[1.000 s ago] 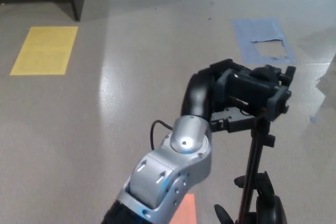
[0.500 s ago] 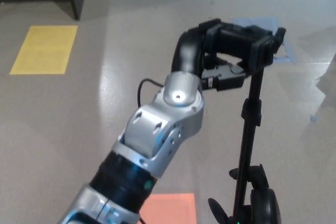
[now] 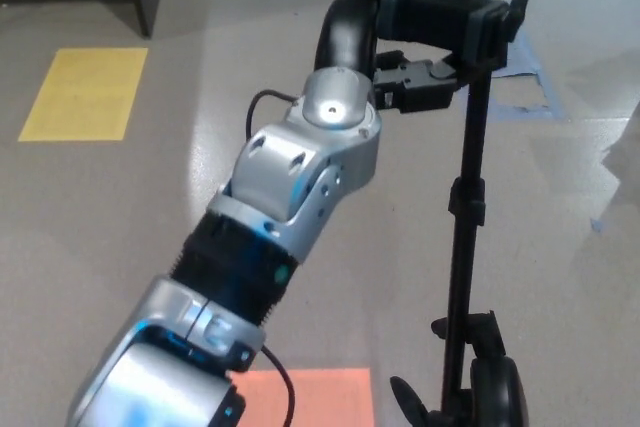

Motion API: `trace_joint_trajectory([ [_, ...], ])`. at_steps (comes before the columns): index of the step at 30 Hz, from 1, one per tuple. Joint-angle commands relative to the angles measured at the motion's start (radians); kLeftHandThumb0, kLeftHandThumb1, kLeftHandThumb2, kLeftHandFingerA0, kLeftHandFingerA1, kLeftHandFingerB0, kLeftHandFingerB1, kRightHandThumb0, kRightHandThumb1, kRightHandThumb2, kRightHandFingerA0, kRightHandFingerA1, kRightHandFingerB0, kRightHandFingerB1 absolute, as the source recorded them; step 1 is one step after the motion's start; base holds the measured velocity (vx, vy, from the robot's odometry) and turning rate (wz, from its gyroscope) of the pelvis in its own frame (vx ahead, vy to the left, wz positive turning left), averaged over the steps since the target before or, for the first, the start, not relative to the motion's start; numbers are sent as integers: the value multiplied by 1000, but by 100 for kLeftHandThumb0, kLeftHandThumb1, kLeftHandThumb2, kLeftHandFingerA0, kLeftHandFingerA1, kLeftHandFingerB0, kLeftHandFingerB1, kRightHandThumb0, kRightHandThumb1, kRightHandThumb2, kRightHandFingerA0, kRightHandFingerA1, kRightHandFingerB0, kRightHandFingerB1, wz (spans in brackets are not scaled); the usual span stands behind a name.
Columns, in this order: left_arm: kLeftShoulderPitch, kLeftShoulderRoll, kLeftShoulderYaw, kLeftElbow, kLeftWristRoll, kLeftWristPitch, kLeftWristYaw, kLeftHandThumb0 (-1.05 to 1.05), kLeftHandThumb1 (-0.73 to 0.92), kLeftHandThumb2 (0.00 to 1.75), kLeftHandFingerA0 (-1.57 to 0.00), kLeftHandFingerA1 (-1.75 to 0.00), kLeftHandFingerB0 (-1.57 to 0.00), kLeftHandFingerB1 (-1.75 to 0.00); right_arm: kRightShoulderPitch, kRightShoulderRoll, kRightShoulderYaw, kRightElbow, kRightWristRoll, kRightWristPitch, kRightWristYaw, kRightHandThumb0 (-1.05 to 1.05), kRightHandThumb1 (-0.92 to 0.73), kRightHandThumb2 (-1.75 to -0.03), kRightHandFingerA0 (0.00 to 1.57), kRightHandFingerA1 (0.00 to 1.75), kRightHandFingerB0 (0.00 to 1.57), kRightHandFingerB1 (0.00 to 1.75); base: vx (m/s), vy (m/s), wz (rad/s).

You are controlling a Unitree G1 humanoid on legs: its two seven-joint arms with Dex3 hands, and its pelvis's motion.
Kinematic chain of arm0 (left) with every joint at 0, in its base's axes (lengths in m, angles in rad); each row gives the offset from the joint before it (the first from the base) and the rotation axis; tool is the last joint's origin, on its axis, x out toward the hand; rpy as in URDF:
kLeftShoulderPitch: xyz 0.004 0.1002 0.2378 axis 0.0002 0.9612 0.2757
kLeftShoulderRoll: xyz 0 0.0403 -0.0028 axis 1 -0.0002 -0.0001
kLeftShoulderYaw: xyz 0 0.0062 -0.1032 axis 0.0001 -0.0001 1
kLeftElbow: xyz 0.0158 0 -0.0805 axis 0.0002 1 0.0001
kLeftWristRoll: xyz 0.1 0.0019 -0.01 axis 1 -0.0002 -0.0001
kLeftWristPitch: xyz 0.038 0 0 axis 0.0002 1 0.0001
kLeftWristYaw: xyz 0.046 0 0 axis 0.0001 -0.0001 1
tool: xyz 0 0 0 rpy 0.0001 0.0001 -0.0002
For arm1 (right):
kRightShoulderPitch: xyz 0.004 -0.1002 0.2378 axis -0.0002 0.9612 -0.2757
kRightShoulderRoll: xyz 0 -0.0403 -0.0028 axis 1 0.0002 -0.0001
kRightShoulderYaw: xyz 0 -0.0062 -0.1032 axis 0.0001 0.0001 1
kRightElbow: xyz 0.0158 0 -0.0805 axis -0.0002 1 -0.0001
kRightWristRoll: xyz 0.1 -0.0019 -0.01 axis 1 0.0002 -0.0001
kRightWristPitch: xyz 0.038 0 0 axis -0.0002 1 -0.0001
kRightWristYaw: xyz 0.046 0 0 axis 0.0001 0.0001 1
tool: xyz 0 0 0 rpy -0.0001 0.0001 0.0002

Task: A phone stand is kept on the floor and the robot uses both its hands to grab it and uses its left hand to extend the phone stand by pulling it upwards

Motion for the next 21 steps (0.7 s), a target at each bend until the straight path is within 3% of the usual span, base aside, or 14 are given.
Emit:
trace_joint_trajectory([
  [1, -1310, -28, 382, 278, -196, -283, 56, -28, 42, 99, -88, -175, -55, -126, 55, -8, -124, 99, 177, -155, 57, -77, -21, -105, 157, 157, 157, 159, 0, 0, 0],
  [3, -1354, 0, 392, 328, -199, -303, 26, -30, 37, 106, -91, -175, -60, -119, 53, -11, -126, 100, 176, -152, 59, -78, -21, -105, 157, 158, 157, 160, 0, 0, 0],
  [4, -1391, 24, 391, 360, -191, -289, 16, -36, 30, 118, -83, -175, -60, -125, 51, -14, -128, 101, 177, -150, 60, -80, -21, -103, 157, 158, 157, 160, 0, 0, 0],
  [5, -1403, 36, 381, 368, -175, -282, 8, -38, 33, 117, -84, -167, -57, -132, 51, -16, -128, 102, 176, -150, 60, -81, -21, -103, 157, 158, 157, 161, 0, 0, 0],
  [7, -1421, 54, 368, 380, -157, -287, -22, -39, 41, 112, -78, -171, -49, -138, 47, -19, -129, 103, 173, -151, 55, -82, -21, -105, 157, 159, 157, 161, 0, 0, 0],
  [8, -1429, 58, 364, 392, -151, -303, -35, -44, 50, 103, -68, -163, -43, -122, 46, -19, -128, 104, 169, -155, 47, -81, -21, -106, 157, 159, 157, 162, 0, 0, 0],
  [9, -1433, 59, 360, 398, -146, -311, -37, -44, 50, 103, -68, -163, -43, -122, 46, -19, -126, 106, 166, -158, 42, -81, -21, -106, 157, 159, 157, 162, 0, 0, 0],
  [10, -1431, 79, 359, 414, -151, -353, -122, -51, 59, 92, -56, -158, -32, -109, 42, -20, -129, 104, 167, -153, 39, -79, -21, -107, 157, 159, 157, 161, 0, 0, 0],
  [11, -1441, 89, 372, 439, -168, -382, -172, -50, 63, 78, -61, -162, -31, -93, 38, -22, -130, 104, 167, -151, 42, -79, -21, -107, 157, 159, 157, 161, 0, 0, 0],
  [21, -1475, 90, 381, 491, -169, -412, -200, -50, 63, 78, -61, -162, -31, -93, -16, -34, -149, 113, 178, -137, 53, -79, -21, -107, 157, 159, 157, 161, 0, 0, 0],
])
